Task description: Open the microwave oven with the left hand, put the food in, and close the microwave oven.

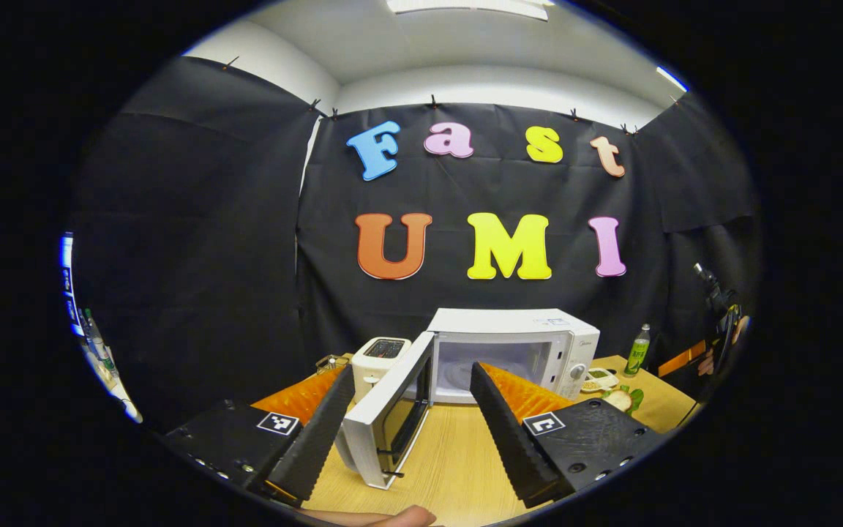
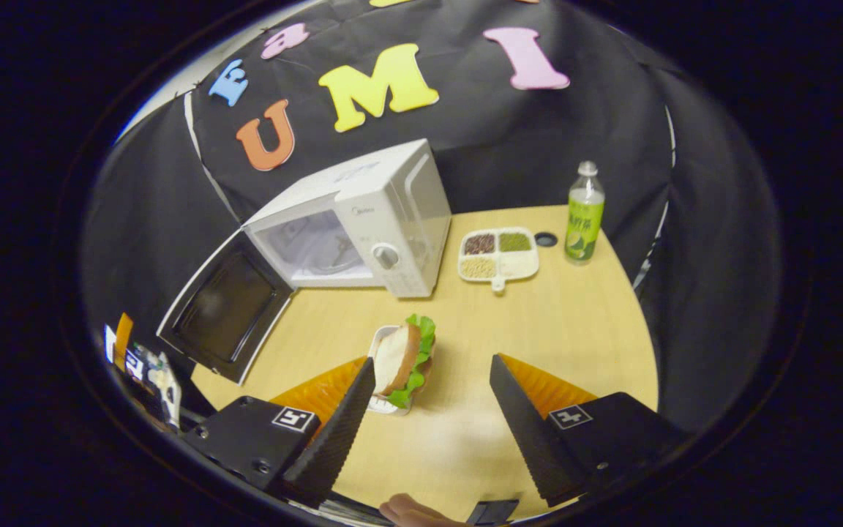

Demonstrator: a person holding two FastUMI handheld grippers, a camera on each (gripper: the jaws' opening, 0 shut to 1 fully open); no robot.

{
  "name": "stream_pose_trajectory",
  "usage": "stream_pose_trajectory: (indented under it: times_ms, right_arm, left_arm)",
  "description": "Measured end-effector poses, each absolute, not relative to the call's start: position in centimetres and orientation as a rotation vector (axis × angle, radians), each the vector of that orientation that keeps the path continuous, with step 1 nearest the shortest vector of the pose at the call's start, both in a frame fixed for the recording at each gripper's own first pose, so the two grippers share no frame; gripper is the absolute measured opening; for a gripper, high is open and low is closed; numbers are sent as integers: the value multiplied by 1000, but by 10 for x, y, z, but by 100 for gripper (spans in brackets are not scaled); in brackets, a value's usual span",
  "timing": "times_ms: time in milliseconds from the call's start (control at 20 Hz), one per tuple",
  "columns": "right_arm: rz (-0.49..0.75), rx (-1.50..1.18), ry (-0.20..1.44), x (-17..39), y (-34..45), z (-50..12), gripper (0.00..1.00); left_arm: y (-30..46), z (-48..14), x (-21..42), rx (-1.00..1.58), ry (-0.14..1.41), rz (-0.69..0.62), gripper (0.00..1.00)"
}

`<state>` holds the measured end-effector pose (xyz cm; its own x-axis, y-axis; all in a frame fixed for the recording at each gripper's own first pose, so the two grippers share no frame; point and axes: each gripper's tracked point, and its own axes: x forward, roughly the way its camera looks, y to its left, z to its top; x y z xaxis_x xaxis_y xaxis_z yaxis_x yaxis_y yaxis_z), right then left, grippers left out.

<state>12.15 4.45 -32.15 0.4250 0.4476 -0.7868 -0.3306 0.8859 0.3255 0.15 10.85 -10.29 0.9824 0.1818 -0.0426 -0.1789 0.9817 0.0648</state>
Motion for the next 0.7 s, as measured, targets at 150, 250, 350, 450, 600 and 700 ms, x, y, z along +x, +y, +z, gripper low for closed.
stream_pose_trajectory:
  times_ms: [150, 250, 350, 450, 600, 700]
  right_arm:
    - [578, 205, 1130, 132, 54, -340, 89]
    - [664, 275, 1177, 136, 68, -349, 88]
    - [694, 320, 1233, 141, 75, -371, 97]
    - [709, 371, 1302, 142, 81, -390, 95]
    - [768, 469, 1392, 134, 97, -404, 93]
    - [734, 534, 1417, 133, 102, -404, 44]
  left_arm:
    - [99, -102, 15, 64, 54, 197, 95]
    - [97, -102, 22, 57, 55, 215, 95]
    - [96, -107, 26, 48, 75, 230, 95]
    - [97, -104, 27, 42, 71, 246, 95]
    - [100, -103, 26, 39, 62, 263, 95]
    - [98, -106, 26, 33, 74, 252, 95]
